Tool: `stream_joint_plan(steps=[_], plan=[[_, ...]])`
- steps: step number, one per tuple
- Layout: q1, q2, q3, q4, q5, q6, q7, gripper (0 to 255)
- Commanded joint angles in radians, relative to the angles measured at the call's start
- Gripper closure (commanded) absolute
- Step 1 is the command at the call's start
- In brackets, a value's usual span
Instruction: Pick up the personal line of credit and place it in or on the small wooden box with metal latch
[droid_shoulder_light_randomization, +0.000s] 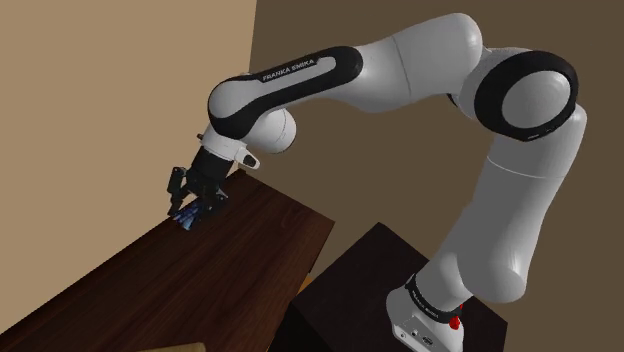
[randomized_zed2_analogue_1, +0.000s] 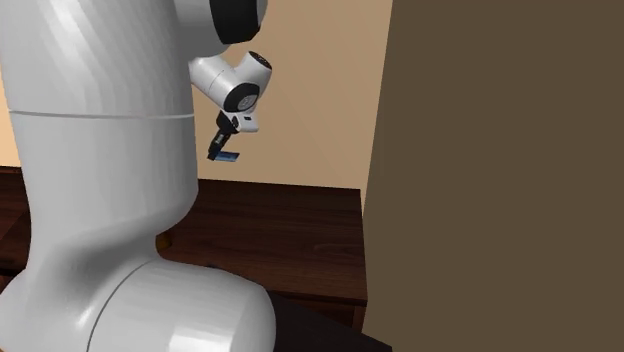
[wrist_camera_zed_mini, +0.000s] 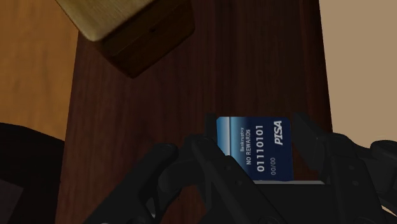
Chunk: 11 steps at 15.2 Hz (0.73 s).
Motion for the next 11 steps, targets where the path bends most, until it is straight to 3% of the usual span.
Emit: stream_joint_plan(steps=[1,11], plan=[[0.025,-0.026,0.020,-0.041,0.018,0.036,0.020,255],[0.171,-0.084,0.119,-0.142,0.066,0.203,0.173,255]])
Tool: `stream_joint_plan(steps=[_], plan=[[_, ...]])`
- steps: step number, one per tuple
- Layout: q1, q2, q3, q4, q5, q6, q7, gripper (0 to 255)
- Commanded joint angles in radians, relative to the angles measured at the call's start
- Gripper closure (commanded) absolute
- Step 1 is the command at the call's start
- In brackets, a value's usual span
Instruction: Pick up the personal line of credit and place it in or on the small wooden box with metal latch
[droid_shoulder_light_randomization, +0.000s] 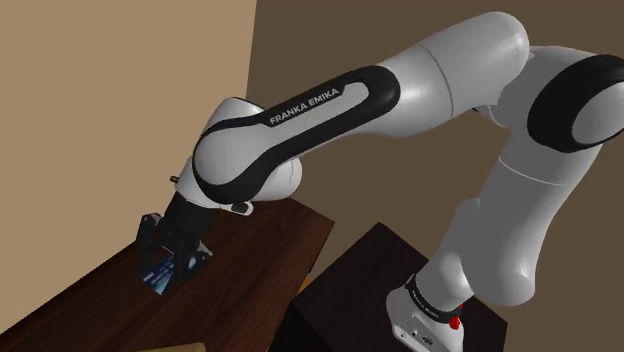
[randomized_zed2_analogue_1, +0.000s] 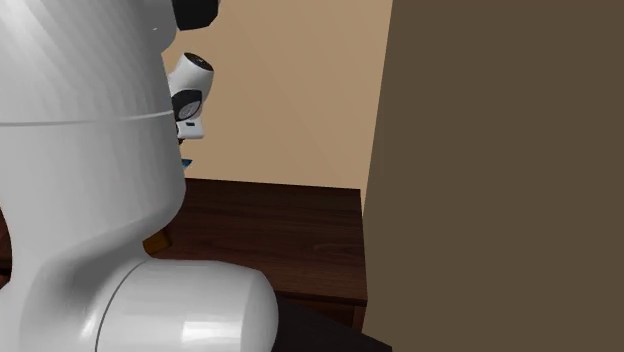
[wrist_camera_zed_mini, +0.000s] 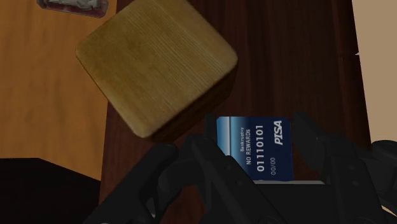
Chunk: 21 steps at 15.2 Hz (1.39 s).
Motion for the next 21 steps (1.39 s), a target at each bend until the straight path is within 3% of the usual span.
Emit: stream_joint_plan(steps=[1,7,12,21], plan=[[0.030,-0.005,0.019,-0.015,0.007,0.036,0.033,255],[0.136,0.007,0.065,-0.017,-0.018,0.132,0.171,255],[0.245,0.040,0.080,0.010,-0.085,0.206,0.325,255],[0.239,0.141,0.102,0.006,-0.042,0.302,0.243,255]])
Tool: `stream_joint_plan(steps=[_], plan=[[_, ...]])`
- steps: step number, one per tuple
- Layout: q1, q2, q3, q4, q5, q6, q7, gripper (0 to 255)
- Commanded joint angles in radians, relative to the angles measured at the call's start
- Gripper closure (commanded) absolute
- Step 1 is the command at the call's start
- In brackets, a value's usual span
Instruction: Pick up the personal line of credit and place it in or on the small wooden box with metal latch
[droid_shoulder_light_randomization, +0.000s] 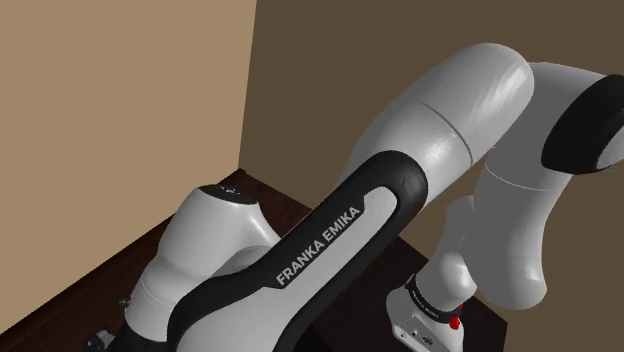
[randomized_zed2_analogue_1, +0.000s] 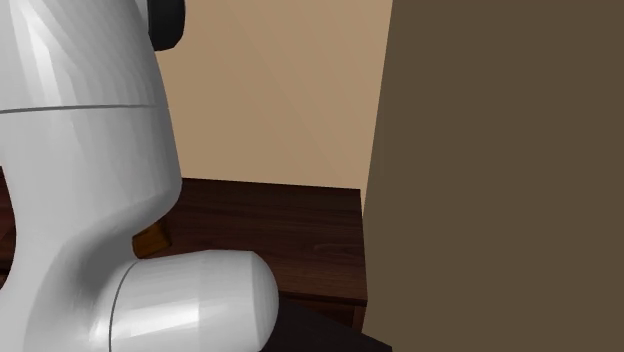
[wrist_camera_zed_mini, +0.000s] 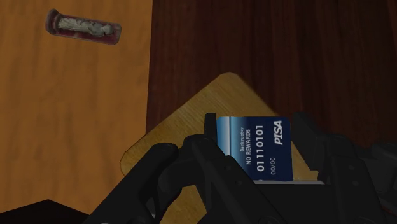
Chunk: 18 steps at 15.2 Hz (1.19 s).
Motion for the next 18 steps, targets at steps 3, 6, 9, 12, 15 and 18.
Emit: stream_joint_plan(steps=[3,6,9,12,15,18], plan=[[-0.004,0.051,0.011,0.006,0.016,0.042,-0.036,255],[-0.009,0.089,0.021,0.010,0.028,0.073,-0.064,255],[-0.013,0.111,0.027,0.013,0.034,0.090,-0.079,255],[-0.013,0.111,0.027,0.013,0.034,0.090,-0.079,255],[-0.013,0.111,0.027,0.013,0.034,0.089,-0.079,255],[-0.013,0.111,0.027,0.013,0.034,0.089,-0.079,0]])
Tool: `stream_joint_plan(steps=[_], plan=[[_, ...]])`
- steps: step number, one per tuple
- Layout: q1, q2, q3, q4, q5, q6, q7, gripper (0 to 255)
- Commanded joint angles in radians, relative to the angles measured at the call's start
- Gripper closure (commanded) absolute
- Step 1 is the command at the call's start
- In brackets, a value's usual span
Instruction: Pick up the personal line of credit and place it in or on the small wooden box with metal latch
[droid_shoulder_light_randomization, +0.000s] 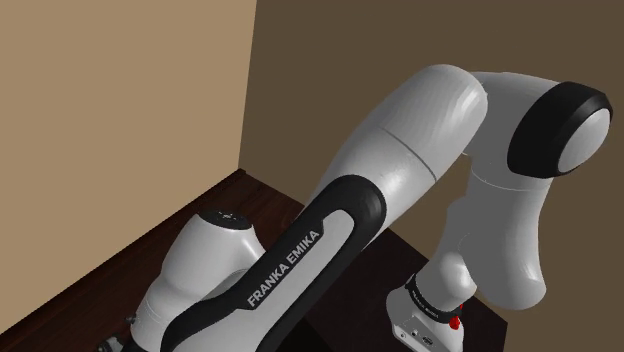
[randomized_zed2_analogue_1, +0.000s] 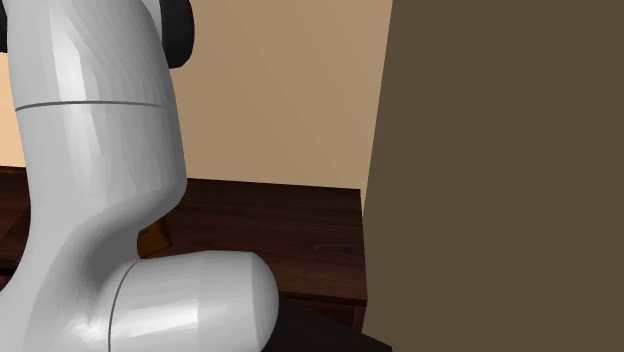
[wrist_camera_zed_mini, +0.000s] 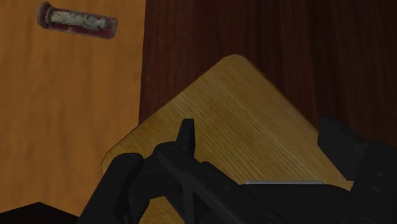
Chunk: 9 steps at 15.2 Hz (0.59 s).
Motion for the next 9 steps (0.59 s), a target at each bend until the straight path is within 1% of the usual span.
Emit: stream_joint_plan(steps=[1,3,7,9], plan=[[0.000,0.000,0.000,0.000,0.000,0.000,0.000,0],[0.000,0.000,0.000,0.000,0.000,0.000,0.000,0],[-0.065,-0.147,0.020,-0.075,0.030,-0.089,-0.007,0],[-0.065,-0.147,0.020,-0.076,0.030,-0.089,-0.008,0]])
